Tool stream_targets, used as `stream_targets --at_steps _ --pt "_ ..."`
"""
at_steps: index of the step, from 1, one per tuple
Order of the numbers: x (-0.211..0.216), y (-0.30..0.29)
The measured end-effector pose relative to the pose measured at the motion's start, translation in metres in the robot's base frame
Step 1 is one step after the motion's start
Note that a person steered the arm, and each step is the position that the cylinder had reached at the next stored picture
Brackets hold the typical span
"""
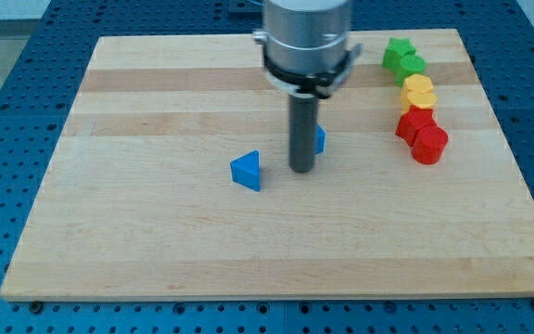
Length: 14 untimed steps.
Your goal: Slide blue cube below the red circle
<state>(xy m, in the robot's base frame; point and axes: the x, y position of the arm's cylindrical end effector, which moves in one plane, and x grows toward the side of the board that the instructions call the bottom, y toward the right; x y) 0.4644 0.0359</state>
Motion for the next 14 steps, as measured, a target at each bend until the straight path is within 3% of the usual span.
stream_targets --at_steps 2,3,4,5,7,9,11,13,14 --pt "-0.002 -0.094" --pt "-0.033 -0.108" --pt "-0.060 -0.092" --pt "-0.059 -0.030" --pt "-0.001 0.060" --pt "0.016 0.042" --pt "0.027 0.118" --pt "0.068 0.123" --pt "0.075 0.162"
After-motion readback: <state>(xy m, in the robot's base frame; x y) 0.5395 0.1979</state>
